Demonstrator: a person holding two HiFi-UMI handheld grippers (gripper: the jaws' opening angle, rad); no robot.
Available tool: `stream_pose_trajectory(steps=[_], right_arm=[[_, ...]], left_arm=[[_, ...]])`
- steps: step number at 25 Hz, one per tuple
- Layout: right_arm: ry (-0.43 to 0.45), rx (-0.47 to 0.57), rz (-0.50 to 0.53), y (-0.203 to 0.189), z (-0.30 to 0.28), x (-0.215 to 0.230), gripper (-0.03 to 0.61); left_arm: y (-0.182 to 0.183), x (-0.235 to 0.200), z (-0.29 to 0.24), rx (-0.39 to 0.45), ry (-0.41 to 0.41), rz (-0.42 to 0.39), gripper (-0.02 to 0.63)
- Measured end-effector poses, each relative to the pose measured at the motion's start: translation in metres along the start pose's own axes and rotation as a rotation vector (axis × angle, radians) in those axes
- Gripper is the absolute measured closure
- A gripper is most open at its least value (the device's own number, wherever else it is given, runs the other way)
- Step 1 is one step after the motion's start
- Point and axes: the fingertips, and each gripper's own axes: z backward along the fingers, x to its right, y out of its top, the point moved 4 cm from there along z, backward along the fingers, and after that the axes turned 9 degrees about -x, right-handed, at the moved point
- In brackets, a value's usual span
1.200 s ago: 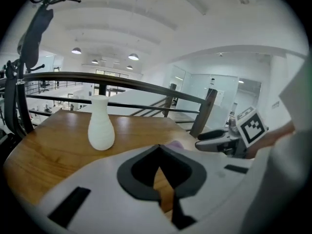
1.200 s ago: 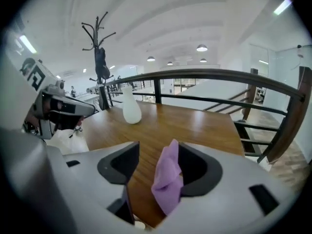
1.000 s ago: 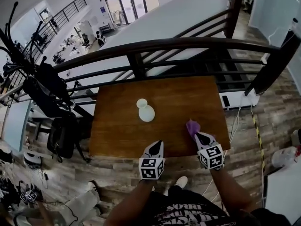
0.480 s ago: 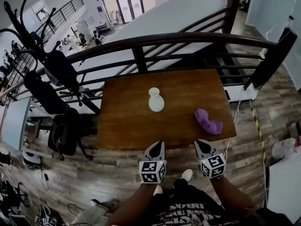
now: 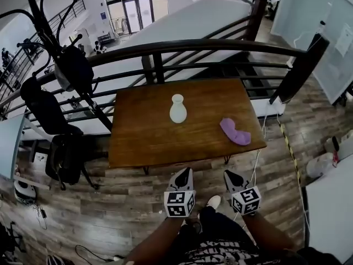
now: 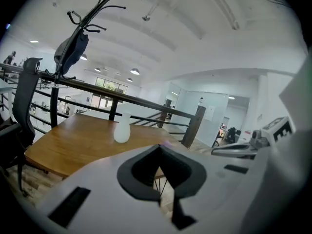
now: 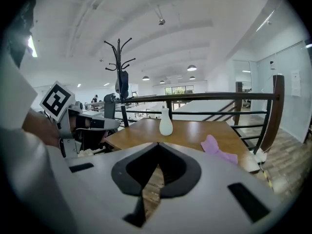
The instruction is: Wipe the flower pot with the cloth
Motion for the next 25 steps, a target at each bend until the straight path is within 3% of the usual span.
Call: stream_pose_trajectory(steps=[6,13,25], right_arm=[[0.000,0.012,0.013,-0.011,0.028,-0.007,0.580],[0.079,0.016,0.081,-0.012,0.038,-0.010,0.580],[0.105,0.052,0.072,-0.011,0.051,0.013,0.580]], left_arm=[[-0.013,0.025,0.015,-0.009,-0.013,-0.020,0.615],[-0.017,0.056,0.017,0.003,0.025,-0.019,0.615],[-0.020,0.085,0.016,-0.008,0.050,-0.048,0.615]])
